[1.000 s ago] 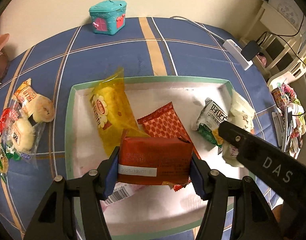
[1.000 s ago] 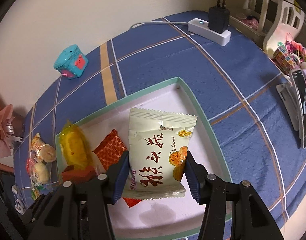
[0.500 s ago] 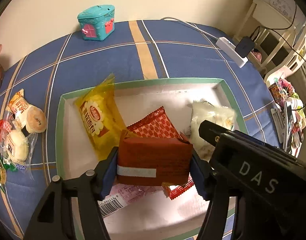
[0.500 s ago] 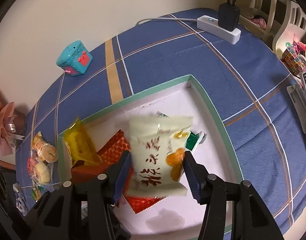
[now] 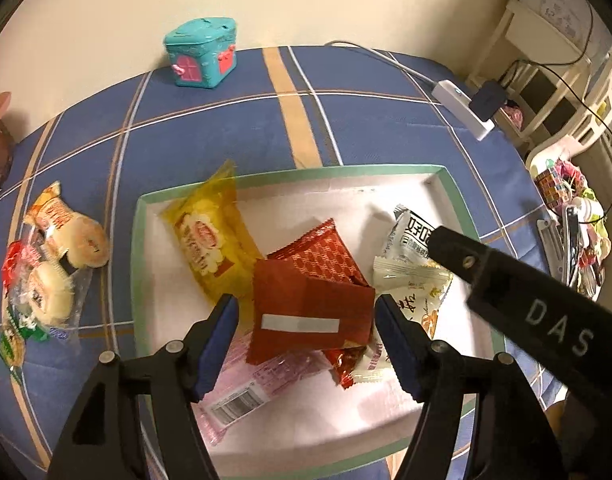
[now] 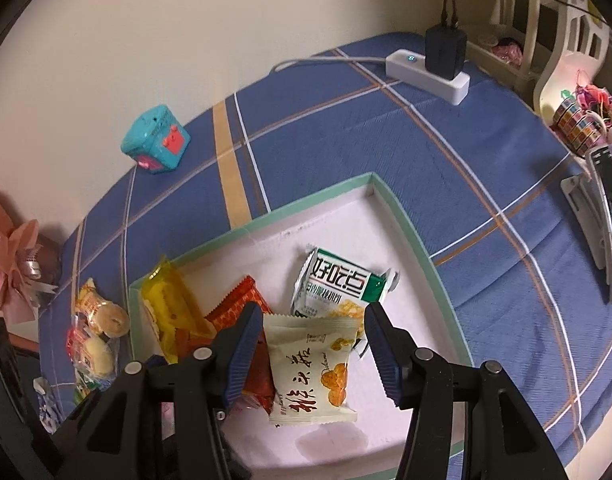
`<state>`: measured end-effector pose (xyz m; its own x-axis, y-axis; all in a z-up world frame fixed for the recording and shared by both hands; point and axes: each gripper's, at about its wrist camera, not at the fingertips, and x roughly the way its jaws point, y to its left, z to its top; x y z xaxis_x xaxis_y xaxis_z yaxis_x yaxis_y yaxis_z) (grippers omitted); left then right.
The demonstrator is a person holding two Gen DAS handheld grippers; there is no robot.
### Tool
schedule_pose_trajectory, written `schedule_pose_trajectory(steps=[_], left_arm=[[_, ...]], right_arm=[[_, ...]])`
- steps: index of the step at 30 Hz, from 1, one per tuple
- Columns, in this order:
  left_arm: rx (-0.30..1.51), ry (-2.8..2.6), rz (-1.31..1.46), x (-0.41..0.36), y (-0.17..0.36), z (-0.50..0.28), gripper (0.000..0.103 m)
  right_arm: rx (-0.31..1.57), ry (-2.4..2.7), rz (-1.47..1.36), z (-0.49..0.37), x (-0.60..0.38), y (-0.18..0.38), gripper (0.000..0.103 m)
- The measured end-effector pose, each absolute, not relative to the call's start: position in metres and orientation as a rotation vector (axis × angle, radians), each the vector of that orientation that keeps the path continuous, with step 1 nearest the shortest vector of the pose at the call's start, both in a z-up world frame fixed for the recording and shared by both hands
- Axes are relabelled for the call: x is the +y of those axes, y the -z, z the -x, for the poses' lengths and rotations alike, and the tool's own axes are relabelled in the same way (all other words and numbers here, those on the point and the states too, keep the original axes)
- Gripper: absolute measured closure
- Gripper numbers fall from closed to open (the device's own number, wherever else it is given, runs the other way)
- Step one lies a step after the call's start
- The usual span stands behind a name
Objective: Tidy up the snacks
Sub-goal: 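Lift both tools from the tray and move them back toward the snack pile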
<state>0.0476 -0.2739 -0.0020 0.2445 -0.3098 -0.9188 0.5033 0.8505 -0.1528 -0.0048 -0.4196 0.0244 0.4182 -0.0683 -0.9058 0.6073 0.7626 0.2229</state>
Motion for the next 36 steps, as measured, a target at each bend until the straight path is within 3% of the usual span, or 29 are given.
schedule_pose_trajectory(steps=[24,36], left_arm=[[1.246,0.131,-0.001,-0.152,0.001,-0.086,0.032],[1.256,0.113,0.014,-0.14,0.0,-0.087,0.032]], right_arm=[[1.128,0.367,-0.455,-0.003,-0.368,-0.023,0.046],[1.129,0.36,-0.421,-0.005,-0.356,-0.026,0.046]])
